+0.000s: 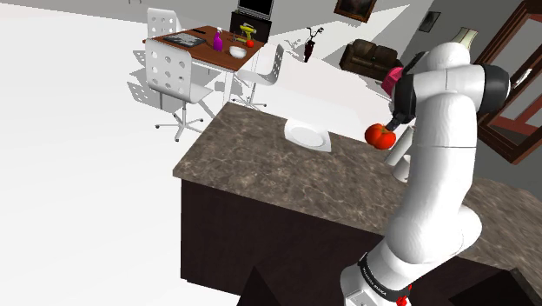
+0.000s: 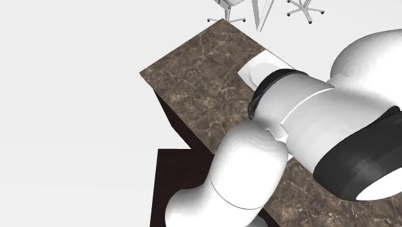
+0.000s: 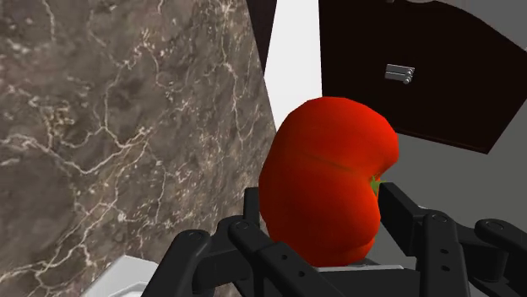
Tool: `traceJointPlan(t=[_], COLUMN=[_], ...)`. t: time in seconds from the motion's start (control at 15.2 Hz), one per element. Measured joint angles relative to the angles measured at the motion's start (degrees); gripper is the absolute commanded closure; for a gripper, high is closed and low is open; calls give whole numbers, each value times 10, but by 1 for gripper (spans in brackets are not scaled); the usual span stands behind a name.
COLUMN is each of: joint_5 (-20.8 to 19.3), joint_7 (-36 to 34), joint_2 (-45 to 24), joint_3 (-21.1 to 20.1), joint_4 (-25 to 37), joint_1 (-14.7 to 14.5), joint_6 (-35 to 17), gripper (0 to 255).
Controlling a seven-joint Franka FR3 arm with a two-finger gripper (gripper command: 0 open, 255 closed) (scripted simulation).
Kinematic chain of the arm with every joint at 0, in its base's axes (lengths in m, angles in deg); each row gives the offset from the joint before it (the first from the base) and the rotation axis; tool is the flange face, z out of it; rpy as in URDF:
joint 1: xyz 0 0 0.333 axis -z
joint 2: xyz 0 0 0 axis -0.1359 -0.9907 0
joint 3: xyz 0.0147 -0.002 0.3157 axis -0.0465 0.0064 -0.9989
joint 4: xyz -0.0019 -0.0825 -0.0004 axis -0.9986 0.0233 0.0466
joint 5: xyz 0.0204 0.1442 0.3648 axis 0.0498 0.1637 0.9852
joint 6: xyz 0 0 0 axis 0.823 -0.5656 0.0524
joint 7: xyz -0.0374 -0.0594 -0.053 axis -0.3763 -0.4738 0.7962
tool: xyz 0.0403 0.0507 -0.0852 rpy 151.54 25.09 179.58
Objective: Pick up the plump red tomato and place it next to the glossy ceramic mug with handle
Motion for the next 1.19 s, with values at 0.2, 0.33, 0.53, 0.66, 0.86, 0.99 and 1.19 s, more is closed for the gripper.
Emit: traceJointPlan(t=[0.2,0.33,0.53,0.66,0.86,0.99,1.19], joint_5=[19,32,31,29,27,28,28], joint_7=[17,21,32,40,50,54,63], joint_2=[-61,-95,-110,-115,-120,-125,-131], joint_3=[-29,-44,-50,-51,-52,-54,-55], joint_4=[101,157,166,154,137,128,117], joint_1=[85,131,144,141,135,132,130], joint_6=[43,63,59,46,29,18,3], gripper=[255,255,255,255,255,255,255])
